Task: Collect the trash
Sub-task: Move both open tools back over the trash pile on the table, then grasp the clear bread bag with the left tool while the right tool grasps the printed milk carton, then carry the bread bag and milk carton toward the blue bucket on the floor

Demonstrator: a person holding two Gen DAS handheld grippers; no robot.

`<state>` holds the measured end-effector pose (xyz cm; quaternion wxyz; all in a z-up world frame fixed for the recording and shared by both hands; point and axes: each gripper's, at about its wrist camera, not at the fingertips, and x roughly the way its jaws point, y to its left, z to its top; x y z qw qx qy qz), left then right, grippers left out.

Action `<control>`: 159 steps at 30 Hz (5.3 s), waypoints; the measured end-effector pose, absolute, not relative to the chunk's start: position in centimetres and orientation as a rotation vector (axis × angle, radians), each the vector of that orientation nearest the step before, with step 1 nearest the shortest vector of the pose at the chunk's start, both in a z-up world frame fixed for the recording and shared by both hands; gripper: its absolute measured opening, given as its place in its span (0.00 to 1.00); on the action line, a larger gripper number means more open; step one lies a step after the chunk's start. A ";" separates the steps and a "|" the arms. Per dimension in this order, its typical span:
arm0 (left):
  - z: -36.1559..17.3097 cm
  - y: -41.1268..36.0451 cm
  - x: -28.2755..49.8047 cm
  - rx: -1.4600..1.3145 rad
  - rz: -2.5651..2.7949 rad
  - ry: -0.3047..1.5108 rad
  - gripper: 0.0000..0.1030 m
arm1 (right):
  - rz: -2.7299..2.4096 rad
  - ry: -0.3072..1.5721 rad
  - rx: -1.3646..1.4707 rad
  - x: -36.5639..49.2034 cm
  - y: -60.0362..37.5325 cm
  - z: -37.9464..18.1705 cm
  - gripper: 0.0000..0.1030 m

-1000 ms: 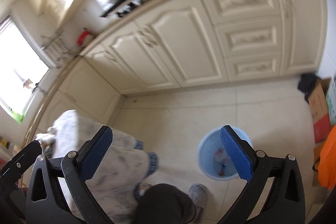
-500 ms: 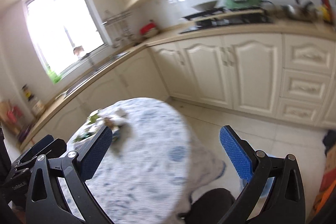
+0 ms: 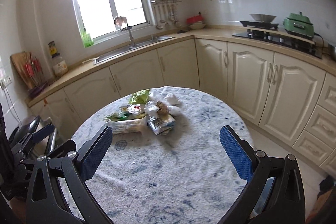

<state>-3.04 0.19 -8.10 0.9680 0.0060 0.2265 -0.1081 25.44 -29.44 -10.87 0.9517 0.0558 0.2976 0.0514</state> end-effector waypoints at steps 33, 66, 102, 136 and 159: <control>-18.4 -6.1 24.7 0.539 -0.554 0.711 0.64 | 0.083 0.886 0.101 38.7 -30.8 -22.0 1.00; -21.3 3.2 23.9 -0.112 -0.327 0.755 0.34 | 0.212 0.887 0.048 36.5 -26.9 -23.2 0.67; -7.0 -4.3 7.3 -0.085 -0.493 0.465 0.30 | 0.012 0.555 0.161 19.9 -38.5 -9.4 0.67; -13.9 -40.1 15.2 0.128 -1.014 0.800 0.30 | -0.487 0.687 0.509 9.5 -68.3 -21.6 0.67; -27.0 -59.9 26.3 0.408 -0.793 1.087 0.89 | -0.562 0.930 0.800 12.4 -76.9 -39.2 1.00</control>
